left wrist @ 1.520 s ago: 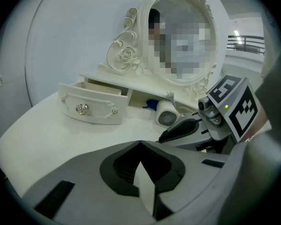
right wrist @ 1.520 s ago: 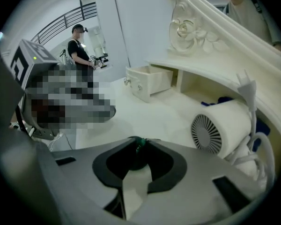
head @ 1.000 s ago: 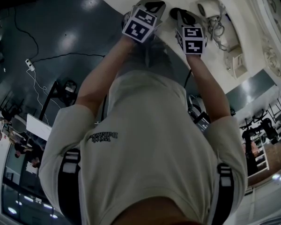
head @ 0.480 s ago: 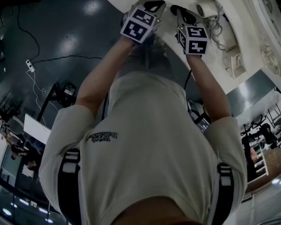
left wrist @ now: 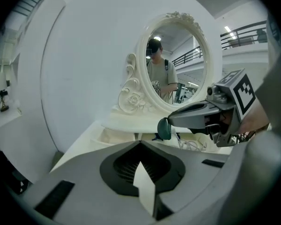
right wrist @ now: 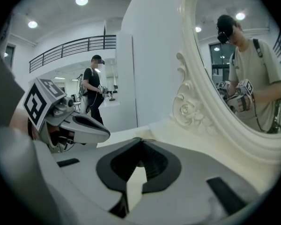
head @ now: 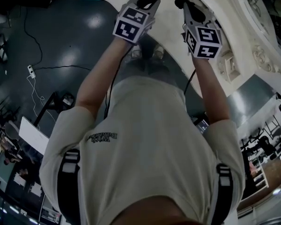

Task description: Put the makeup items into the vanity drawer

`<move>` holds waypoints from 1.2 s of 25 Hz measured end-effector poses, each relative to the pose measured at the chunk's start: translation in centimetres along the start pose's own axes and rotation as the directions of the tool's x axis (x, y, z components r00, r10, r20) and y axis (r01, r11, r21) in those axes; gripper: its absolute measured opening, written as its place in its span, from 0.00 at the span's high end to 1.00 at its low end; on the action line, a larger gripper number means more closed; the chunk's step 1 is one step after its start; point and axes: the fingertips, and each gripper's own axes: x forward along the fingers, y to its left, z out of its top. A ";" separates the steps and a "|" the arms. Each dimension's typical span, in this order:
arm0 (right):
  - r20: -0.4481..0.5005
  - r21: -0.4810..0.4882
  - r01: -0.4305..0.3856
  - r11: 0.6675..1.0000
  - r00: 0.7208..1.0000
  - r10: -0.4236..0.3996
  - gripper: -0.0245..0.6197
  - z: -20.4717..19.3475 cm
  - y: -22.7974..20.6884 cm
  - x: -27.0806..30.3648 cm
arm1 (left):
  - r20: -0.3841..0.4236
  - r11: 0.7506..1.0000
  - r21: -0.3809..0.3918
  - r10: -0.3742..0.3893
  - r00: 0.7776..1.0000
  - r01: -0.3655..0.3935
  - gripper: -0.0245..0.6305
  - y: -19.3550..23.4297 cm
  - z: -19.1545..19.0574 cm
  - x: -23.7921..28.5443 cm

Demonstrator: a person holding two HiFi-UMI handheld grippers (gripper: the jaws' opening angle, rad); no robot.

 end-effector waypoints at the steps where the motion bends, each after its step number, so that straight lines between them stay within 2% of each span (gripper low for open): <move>1: 0.025 -0.015 0.001 1.000 1.000 -0.001 0.96 1.2 0.1 -0.6 | 0.016 1.000 0.008 0.008 1.000 -0.008 0.94 0.0 0.9 -0.6; 5: 0.128 -0.080 -0.003 0.997 0.992 0.013 0.96 6.1 1.3 -3.4 | 0.091 0.998 0.049 0.026 0.996 -0.031 0.94 -0.6 5.0 -3.4; 9: 0.233 -0.114 -0.022 0.993 0.971 0.048 0.96 10.9 2.9 -6.3 | 0.189 0.994 0.093 0.038 0.981 -0.056 0.94 -1.4 9.7 -6.7; 14: 0.349 -0.163 -0.032 0.986 0.933 0.087 0.96 15.6 4.2 -10.6 | 0.305 0.985 0.143 0.045 0.951 -0.092 0.94 -3.1 14.8 -10.7; 18: 0.437 -0.179 -0.051 0.983 0.891 0.126 0.96 18.7 5.4 -14.3 | 0.395 0.976 0.176 0.050 0.917 -0.129 0.94 -4.3 18.2 -14.3; 22: 0.512 -0.209 -0.060 0.976 0.844 0.161 0.96 20.8 7.2 -17.3 | 0.480 0.968 0.187 0.059 0.875 -0.168 0.94 -5.0 20.0 -17.8; 26: 0.561 -0.226 -0.065 0.972 0.807 0.184 0.96 20.8 8.0 -19.4 | 0.552 0.959 0.204 0.052 0.832 -0.195 0.94 -6.5 20.7 -20.4; 30: 0.574 -0.233 -0.087 0.969 0.792 0.209 0.96 19.9 8.9 -20.8 | 0.554 0.957 0.208 0.058 0.831 -0.205 0.94 -7.4 19.6 -21.2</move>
